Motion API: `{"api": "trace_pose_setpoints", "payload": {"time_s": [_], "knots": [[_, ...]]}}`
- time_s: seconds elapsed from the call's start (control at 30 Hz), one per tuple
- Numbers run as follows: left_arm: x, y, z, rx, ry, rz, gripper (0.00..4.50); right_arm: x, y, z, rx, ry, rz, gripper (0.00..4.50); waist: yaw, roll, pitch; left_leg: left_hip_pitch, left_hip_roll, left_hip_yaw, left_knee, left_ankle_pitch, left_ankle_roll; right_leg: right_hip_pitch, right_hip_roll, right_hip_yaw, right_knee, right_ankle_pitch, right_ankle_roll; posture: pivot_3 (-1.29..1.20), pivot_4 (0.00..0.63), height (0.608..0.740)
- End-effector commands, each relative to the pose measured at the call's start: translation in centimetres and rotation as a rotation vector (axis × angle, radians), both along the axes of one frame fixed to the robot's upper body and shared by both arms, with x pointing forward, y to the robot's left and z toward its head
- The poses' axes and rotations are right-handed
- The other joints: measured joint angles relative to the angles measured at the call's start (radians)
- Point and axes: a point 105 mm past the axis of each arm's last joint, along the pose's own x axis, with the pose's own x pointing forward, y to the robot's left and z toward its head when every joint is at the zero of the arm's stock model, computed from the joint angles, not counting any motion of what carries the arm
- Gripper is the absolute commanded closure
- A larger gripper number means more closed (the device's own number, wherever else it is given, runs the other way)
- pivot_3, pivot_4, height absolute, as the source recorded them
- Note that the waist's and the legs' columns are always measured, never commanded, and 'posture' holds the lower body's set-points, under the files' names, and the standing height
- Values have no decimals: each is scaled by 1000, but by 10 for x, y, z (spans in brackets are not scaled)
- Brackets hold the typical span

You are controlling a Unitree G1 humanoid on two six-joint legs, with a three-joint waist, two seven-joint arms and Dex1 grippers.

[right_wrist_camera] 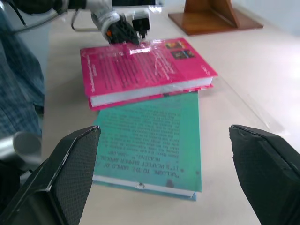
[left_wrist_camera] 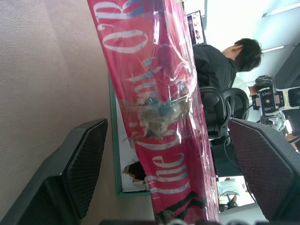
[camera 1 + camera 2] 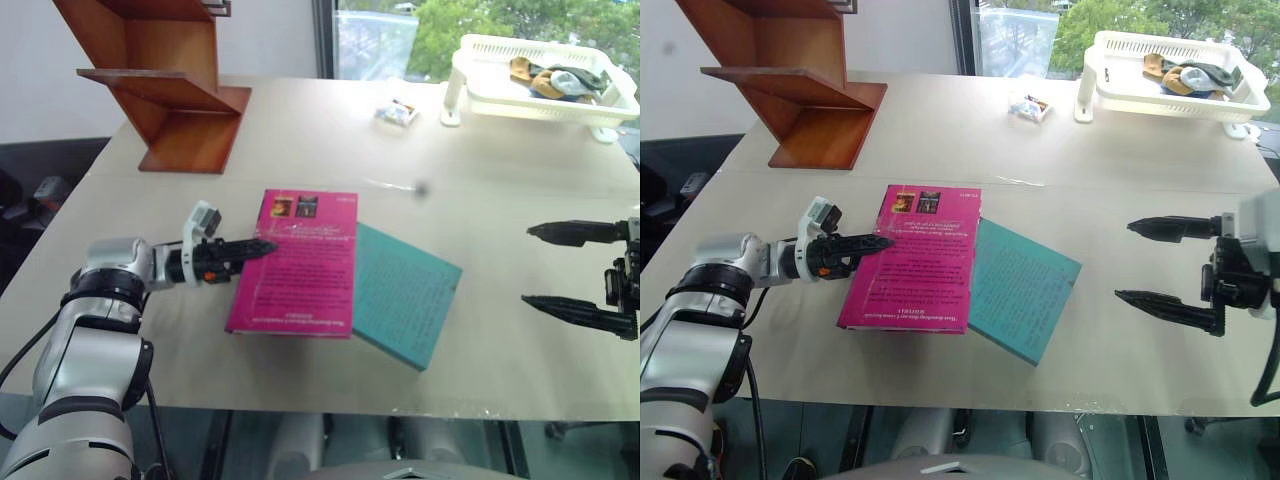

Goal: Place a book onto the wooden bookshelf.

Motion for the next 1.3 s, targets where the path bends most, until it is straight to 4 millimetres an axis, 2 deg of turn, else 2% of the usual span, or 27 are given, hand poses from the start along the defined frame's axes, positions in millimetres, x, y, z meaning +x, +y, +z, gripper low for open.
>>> {"api": "trace_pose_setpoints", "payload": {"time_s": [0.03,0.1,0.2,0.27,0.3,0.4,0.43,0.77,0.9,0.97,1.07,1.17,1.3], "knots": [[-1,7,9,-10,-32,8,57,-7,-1,12,39,-51,35,0,-1,0,0,0,0,0,0,0,0,0,0,0,0,0,0,0,150,740],[-1,9,11,-15,-34,15,57,-8,0,13,64,-59,53,0,0,0,0,0,0,0,0,0,0,0,0,0,0,0,0,0,150,740],[-2,11,13,-21,-37,20,823,-9,1,21,120,-82,81,0,0,0,0,0,0,0,0,0,0,0,0,0,0,0,0,0,150,740],[-3,13,14,-19,-38,23,1853,-10,1,26,147,-91,91,0,0,0,0,0,0,0,0,0,0,0,0,0,0,0,0,0,150,740],[-3,13,14,-19,-38,27,2117,-10,1,26,151,-92,93,0,0,0,0,0,0,0,0,0,0,0,0,0,0,0,0,0,150,740],[-3,16,16,-26,-46,36,3505,-10,1,26,152,-89,95,0,0,0,0,0,0,0,0,0,0,0,0,0,0,0,0,0,150,740],[-2,17,17,-26,-54,43,3724,-10,1,24,150,-87,93,0,0,0,0,0,0,0,0,0,0,0,0,0,0,0,0,0,150,740],[-3,30,29,-56,-89,90,3746,-8,0,19,153,-84,79,0,-2,0,0,0,0,0,1,0,0,0,0,0,0,0,0,0,150,740],[2,39,48,-114,-181,142,3746,-1,-5,17,144,-98,40,0,0,0,0,0,0,0,1,0,0,0,0,0,0,0,0,0,150,740],[6,36,65,-138,-270,131,3746,4,-13,19,163,-106,10,0,2,0,0,0,0,0,1,0,0,0,-1,-1,0,0,0,0,150,740],[10,23,95,-148,-427,67,3746,12,-28,24,216,-113,-27,0,4,-1,0,-1,0,-1,3,0,0,0,-1,-2,1,0,0,0,150,740],[9,-6,122,-51,-654,-54,3746,21,-41,32,284,-103,-62,0,6,-1,1,-3,0,-3,6,0,0,0,-1,-4,1,0,0,0,150,740],[7,-45,164,66,-991,-84,3746,26,-55,37,357,-65,-84,0,6,-1,1,-5,0,-4,8,-1,1,1,-2,-4,0,0,0,0,150,740]]}}
